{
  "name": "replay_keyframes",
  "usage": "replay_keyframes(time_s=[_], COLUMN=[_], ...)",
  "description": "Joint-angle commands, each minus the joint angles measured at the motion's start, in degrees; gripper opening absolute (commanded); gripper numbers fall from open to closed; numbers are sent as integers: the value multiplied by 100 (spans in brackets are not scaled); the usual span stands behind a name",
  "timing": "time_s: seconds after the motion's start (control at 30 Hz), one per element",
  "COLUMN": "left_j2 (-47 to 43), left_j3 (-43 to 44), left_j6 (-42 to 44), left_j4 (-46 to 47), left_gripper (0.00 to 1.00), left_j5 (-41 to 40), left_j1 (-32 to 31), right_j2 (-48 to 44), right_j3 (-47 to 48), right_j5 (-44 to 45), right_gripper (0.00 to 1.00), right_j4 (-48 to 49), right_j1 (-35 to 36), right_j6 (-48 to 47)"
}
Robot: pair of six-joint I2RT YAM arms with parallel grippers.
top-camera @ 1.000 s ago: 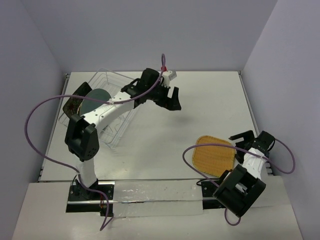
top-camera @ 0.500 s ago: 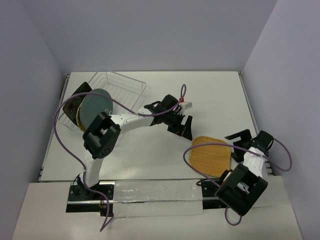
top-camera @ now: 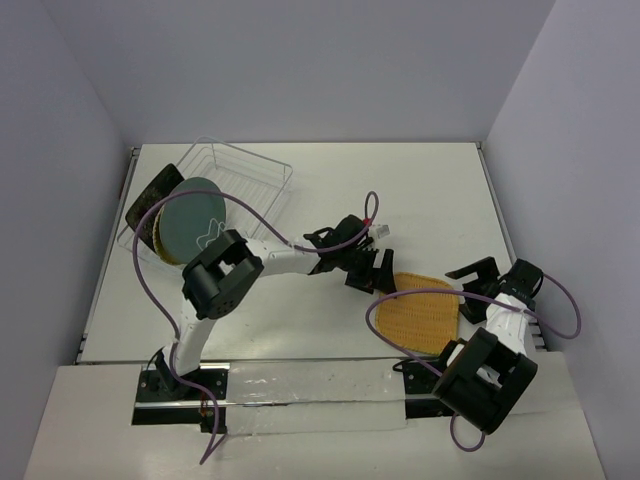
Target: Load the plates into the dish rack
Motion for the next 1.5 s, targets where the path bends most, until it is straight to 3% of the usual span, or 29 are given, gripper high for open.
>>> replay_keyframes(time_s=[0.0,0.23,0.4,0.83,1.23,1.47], left_j2=[230,176,150,294,488,406], left_j3=[115,-309,-513,-339,102,120], left_j6=[-191,-459,-616,-925,-1385,-1426], left_j4=[460,1242,1811,2289,2763,2904], left_gripper=[96,94,86,51,50,44], left_j5=[-252,133,284,412,667,605], left_j1=[-207,-235,-295,-412,-421,-421], right_j2=[2,1,36,35,-78,-43], right_j3=[-145,-172,-163,-204,-454,-582], right_j5=[69,52,74,-175,-830,-1181], right_gripper=[99,98,97,96,96,94], right_j4=[-311,-311,-320,-317,-399,-390], right_j1=[81,72,81,81,81,74], right_j6=[-85,-67,-49,-119,-6,82])
